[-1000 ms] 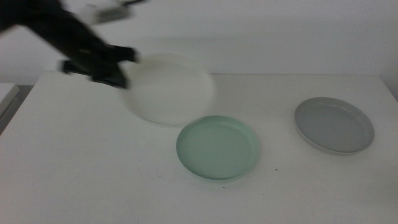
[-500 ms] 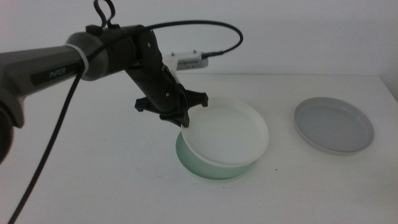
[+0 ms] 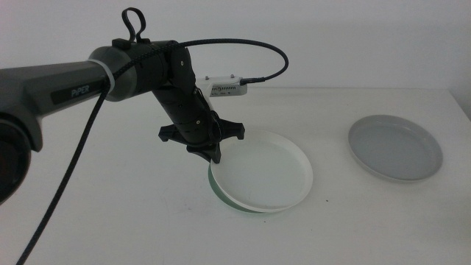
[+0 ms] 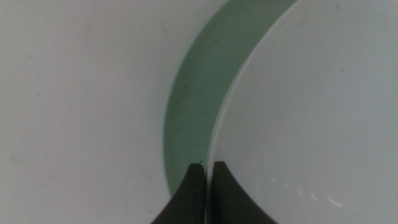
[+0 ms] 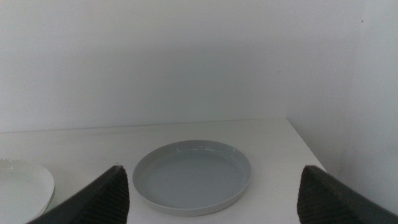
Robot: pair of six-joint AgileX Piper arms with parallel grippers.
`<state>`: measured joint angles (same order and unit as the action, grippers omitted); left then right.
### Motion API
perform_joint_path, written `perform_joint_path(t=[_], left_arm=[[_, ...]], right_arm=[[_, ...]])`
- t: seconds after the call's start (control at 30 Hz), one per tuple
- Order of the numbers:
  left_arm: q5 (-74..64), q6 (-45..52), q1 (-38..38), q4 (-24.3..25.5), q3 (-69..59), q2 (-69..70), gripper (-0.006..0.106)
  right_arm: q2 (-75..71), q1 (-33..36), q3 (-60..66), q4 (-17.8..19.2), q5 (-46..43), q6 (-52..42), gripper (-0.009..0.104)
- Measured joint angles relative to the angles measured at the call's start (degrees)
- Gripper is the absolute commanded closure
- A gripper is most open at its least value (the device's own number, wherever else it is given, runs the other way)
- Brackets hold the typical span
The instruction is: Stack the three bowls on top of each other.
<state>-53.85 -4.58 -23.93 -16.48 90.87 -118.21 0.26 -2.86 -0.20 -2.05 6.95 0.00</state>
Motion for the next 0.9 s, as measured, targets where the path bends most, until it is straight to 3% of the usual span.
perform_joint_path(t=[0.13,0.3,0.4,0.43,0.63,0.9], left_arm=[[0.1,0.0,0.2,0.0,0.0,0.0,0.084],[0.1,2.3,1.5,-0.7,0.0,0.0,0.041],[-0.9,5.5,2.4,-3.7,0.0,0.0,0.012],[-1.9,6.6,2.9,-5.0,0.0,0.3,0.006],[-7.6,17.3,7.4,-13.4,0.0,7.8,0.007],[-6.8,23.2,9.0,-12.3,-7.7,35.4,0.007]], right_arm=[[0.0,0.0,0.0,0.0,0.0,0.0,0.002],[0.0,0.0,0.0,0.0,0.0,0.0,0.002],[0.0,0.0,0.0,0.0,0.0,0.0,0.002],[0.0,0.0,0.0,0.0,0.0,0.0,0.002],[0.0,0.0,0.0,0.0,0.0,0.0,0.002],[0.0,0.0,0.0,0.0,0.0,0.0,0.002]])
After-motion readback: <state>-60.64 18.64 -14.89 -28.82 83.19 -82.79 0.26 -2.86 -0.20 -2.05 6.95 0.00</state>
